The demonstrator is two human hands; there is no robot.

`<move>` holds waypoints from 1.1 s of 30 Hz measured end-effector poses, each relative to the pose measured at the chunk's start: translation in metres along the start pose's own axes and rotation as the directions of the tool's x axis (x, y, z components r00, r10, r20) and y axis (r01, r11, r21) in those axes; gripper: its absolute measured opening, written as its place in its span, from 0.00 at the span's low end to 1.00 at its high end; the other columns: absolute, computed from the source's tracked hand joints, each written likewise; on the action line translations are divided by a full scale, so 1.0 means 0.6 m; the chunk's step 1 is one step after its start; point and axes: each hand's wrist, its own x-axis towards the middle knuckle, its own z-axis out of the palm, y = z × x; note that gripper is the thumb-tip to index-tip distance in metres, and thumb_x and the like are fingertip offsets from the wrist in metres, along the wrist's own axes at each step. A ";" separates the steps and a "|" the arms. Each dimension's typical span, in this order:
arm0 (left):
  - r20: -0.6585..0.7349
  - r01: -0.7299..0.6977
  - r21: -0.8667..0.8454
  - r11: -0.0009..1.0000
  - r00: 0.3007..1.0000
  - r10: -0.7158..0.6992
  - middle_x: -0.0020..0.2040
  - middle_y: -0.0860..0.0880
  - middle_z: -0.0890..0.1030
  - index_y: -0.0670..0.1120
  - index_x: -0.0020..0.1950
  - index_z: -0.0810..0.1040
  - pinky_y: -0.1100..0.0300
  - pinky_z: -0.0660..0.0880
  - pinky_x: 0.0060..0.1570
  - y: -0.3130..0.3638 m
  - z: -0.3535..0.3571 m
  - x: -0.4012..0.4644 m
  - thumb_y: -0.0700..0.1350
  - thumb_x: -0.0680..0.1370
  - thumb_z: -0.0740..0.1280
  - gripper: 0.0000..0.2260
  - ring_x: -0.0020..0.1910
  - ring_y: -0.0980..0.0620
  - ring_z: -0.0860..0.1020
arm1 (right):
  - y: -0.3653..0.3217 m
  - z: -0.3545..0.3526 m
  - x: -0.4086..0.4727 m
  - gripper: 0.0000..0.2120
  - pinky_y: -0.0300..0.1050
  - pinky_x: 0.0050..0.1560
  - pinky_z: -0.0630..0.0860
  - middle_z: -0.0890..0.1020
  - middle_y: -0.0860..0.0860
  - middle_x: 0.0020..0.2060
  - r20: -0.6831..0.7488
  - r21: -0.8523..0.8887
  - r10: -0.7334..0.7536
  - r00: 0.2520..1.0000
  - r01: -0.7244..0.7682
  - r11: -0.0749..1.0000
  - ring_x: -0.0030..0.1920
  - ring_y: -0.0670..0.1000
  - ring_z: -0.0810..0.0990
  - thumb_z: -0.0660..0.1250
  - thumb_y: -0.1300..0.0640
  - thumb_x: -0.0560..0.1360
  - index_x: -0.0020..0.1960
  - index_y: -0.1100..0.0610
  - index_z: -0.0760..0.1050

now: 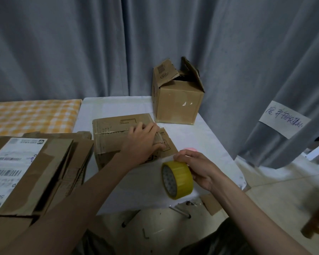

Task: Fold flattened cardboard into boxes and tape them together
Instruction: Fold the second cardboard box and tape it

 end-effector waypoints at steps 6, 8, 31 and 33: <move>-0.055 -0.003 0.125 0.992 0.998 0.010 0.71 0.52 0.68 0.49 0.74 0.62 0.54 0.67 0.58 0.007 0.012 -0.001 0.67 0.76 0.61 0.33 0.62 0.49 0.69 | 0.007 -0.005 -0.021 0.02 0.37 0.29 0.72 0.81 0.48 0.37 -0.023 0.030 -0.079 0.997 0.080 0.996 0.34 0.45 0.79 0.72 0.58 0.76 0.46 0.53 0.79; -0.017 0.008 0.009 1.000 1.000 -0.008 0.70 0.53 0.68 0.52 0.74 0.61 0.53 0.66 0.60 0.002 0.009 0.001 0.65 0.71 0.69 0.37 0.63 0.49 0.67 | 0.007 -0.001 -0.026 0.01 0.39 0.32 0.75 0.80 0.52 0.43 -0.025 0.007 -0.134 0.991 0.134 0.991 0.39 0.48 0.80 0.71 0.57 0.77 0.48 0.54 0.79; -0.087 0.006 -0.593 0.805 0.994 -0.072 0.35 0.55 0.81 0.47 0.42 0.87 0.63 0.72 0.38 0.077 -0.095 -0.012 0.45 0.72 0.76 0.02 0.35 0.58 0.75 | 0.031 -0.003 -0.051 0.13 0.55 0.60 0.78 0.76 0.59 0.40 -0.084 -0.080 -0.297 0.951 0.290 0.954 0.46 0.54 0.79 0.72 0.57 0.77 0.56 0.63 0.78; -0.099 -0.028 -0.540 0.841 0.995 -0.031 0.39 0.51 0.83 0.47 0.44 0.87 0.58 0.74 0.42 0.081 -0.094 -0.015 0.46 0.73 0.75 0.03 0.38 0.56 0.76 | 0.033 -0.004 -0.051 0.11 0.54 0.54 0.77 0.73 0.57 0.39 -0.115 -0.104 -0.330 0.937 0.319 0.942 0.43 0.53 0.74 0.71 0.57 0.78 0.53 0.65 0.77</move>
